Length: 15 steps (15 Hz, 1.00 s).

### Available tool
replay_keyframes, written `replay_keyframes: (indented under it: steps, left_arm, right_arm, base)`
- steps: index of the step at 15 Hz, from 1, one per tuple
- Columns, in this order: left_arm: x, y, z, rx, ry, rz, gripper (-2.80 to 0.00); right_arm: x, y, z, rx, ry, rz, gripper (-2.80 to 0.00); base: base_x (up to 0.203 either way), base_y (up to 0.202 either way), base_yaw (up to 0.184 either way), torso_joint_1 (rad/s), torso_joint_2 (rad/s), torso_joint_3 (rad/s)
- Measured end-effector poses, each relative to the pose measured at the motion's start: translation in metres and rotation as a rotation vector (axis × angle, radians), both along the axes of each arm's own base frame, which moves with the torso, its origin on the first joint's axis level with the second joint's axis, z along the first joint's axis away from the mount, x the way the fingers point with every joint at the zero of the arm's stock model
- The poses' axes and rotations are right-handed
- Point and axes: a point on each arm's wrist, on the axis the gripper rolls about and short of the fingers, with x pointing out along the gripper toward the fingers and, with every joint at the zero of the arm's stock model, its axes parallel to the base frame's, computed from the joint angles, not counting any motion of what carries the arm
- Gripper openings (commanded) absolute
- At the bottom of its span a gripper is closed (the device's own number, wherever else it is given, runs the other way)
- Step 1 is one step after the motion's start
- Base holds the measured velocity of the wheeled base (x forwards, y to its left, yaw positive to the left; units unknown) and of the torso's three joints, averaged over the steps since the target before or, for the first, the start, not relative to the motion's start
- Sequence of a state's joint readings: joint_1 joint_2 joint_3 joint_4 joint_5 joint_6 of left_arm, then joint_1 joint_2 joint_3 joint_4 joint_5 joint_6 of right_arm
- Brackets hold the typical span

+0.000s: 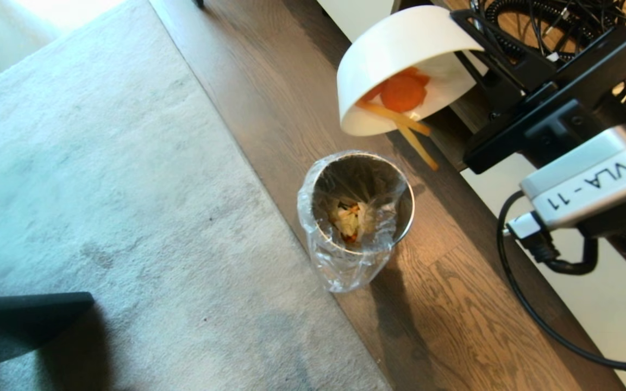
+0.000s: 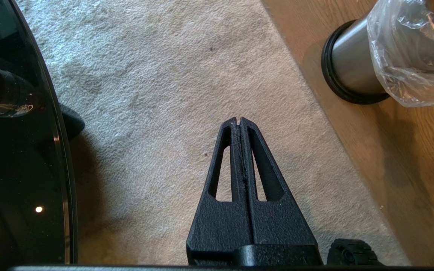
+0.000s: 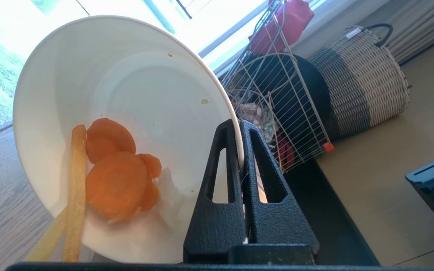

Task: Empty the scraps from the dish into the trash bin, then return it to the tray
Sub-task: Pour the leftover food from the bowl into the trash can

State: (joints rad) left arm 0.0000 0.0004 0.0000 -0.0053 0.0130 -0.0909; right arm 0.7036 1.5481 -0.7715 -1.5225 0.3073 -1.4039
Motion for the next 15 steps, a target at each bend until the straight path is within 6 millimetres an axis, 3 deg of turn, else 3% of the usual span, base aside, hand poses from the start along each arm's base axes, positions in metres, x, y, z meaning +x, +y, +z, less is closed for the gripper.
replay_keyframes:
  steps: [6, 15]
  left_arm:
    - [0.0, 0.0, 0.0, 0.0, 0.0, 0.0, -2.8]
    - [0.0, 0.0, 0.0, 0.0, 0.0, 0.001, -2.8]
  right_arm:
    - [-0.005, 0.003, 0.013, -0.006, -0.086, 0.047, -2.8]
    - [-0.008, 0.007, 0.012, -0.009, -0.083, 0.065, -2.8]
  base:
    - [0.0, 0.0, 0.0, 0.0, 0.0, 0.0]
    - [0.0, 0.0, 0.0, 0.0, 0.0, 0.0]
